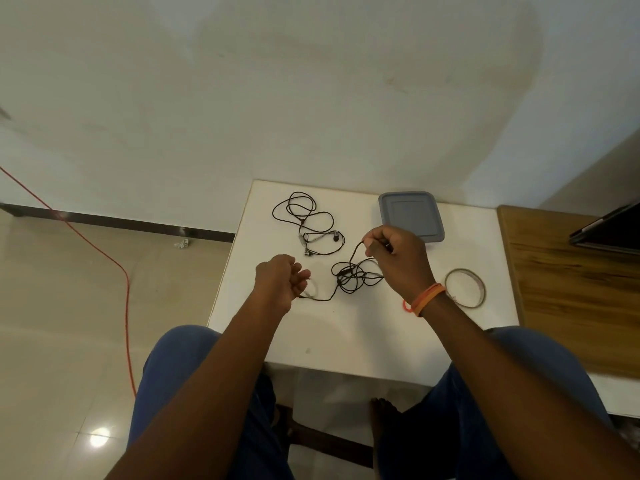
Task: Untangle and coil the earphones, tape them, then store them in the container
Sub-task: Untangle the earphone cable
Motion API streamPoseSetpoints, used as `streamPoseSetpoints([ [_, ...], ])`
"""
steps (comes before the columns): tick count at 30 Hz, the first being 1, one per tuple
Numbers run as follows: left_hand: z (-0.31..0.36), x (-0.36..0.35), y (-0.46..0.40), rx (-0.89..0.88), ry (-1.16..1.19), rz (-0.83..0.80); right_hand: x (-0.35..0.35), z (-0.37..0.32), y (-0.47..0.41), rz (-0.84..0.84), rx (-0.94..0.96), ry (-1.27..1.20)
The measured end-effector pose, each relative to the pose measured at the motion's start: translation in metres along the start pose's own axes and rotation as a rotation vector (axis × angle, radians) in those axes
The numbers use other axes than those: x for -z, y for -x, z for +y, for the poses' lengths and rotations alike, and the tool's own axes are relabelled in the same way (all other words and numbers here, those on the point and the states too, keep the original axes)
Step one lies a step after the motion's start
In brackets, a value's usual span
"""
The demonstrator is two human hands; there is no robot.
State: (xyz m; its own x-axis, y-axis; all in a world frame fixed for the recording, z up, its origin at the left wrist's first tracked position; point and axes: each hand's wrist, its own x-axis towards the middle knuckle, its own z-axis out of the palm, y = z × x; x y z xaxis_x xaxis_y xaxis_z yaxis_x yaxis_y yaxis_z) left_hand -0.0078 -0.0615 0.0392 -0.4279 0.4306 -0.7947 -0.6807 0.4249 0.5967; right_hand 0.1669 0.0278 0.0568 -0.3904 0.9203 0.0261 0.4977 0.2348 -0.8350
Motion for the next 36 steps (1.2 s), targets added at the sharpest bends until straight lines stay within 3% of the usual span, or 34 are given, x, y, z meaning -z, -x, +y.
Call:
streamPoseSetpoints([
  [6,-0.008,-0.011,0.014,-0.675,-0.658,-0.206,0.001,-0.002,0.0,-0.036,-0.085,-0.09],
  [9,-0.018,-0.014,0.01,-0.835,-0.895,-0.31,0.003,-0.005,0.0,-0.067,-0.13,-0.159],
  [17,-0.025,-0.02,0.01,-0.885,-0.867,-0.425,0.007,-0.011,0.002,-0.158,-0.199,-0.325],
  [28,-0.014,-0.018,0.016,-0.84,-0.742,-0.12,0.008,-0.009,0.001,-0.125,-0.197,-0.271],
  [33,-0.009,-0.016,0.012,-0.811,-0.613,0.024,0.006,-0.008,0.001,-0.153,-0.202,-0.269],
  [36,-0.004,-0.012,0.01,-0.714,-0.407,0.035,0.006,-0.007,0.0,-0.137,-0.202,-0.255],
])
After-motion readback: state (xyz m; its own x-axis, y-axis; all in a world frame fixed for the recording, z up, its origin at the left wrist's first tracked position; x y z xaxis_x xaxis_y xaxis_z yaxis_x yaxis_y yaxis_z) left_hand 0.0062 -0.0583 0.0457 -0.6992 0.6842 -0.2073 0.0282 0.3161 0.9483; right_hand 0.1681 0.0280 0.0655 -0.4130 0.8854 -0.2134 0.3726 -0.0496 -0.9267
